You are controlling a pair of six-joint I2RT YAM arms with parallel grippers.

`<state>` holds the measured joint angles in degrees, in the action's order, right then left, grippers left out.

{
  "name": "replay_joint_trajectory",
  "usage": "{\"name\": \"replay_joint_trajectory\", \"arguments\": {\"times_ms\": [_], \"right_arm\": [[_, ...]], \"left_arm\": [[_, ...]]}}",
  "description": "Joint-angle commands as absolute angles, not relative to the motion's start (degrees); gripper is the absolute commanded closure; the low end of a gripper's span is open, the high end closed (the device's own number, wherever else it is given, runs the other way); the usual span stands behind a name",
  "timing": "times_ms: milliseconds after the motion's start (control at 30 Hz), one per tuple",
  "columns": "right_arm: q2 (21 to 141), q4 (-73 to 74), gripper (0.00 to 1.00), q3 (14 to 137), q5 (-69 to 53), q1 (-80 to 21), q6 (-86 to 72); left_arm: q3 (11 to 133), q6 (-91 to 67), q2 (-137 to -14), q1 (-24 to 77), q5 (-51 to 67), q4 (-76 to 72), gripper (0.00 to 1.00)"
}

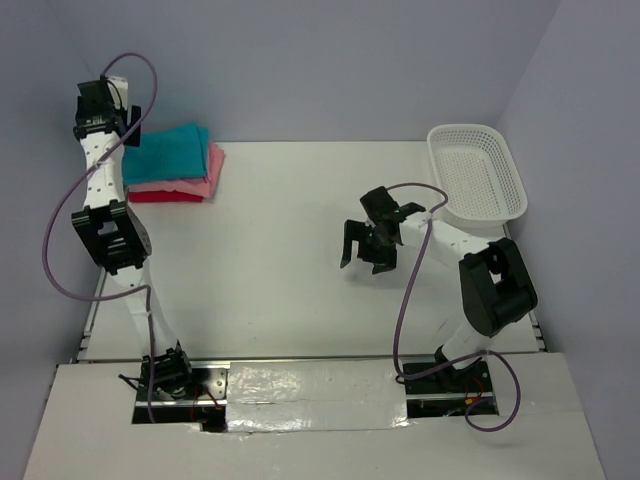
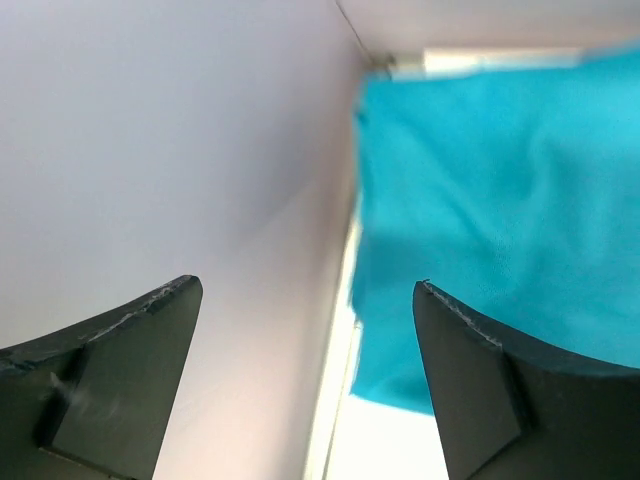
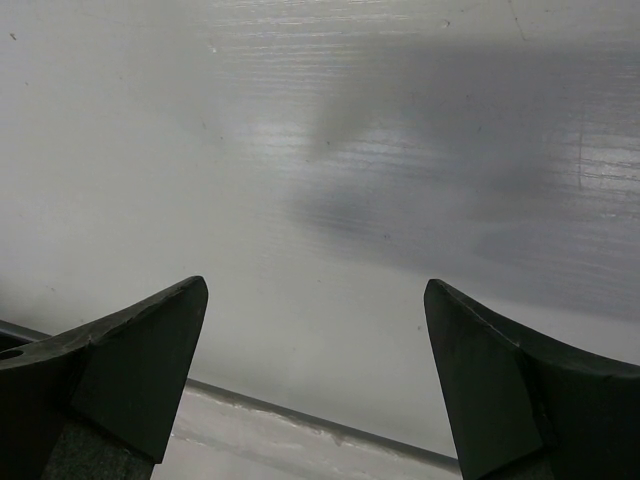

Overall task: Fold and stack the t-shirts
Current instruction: Put the neatly folded tshirt into the corner of the board with the left arm

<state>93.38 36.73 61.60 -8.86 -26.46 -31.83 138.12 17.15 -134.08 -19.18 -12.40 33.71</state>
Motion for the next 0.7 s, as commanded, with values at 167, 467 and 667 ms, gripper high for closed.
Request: {"name": "replay_joint_trajectory", "arguments": {"times_ms": [167,467,667], "right_arm": [[85.7,36.2,0.0,59.6,-8.1,-25.8,-31.1],[64.8,36.1,0.0,48.1,-5.8,-20.8,-29.7],[50.5,35.4,0.0,39.3,-5.1,-19.6,-30.8]], "left_arm": [[126.9,20.1,-108.6,-14.2,-2.6,42.3,0.01],[78.3,24.4,-73.0,4.6,-0.4,52.2,0.01],[51.6,26.3,-52.8,6.3,-4.2,50.1,0.01]]}}
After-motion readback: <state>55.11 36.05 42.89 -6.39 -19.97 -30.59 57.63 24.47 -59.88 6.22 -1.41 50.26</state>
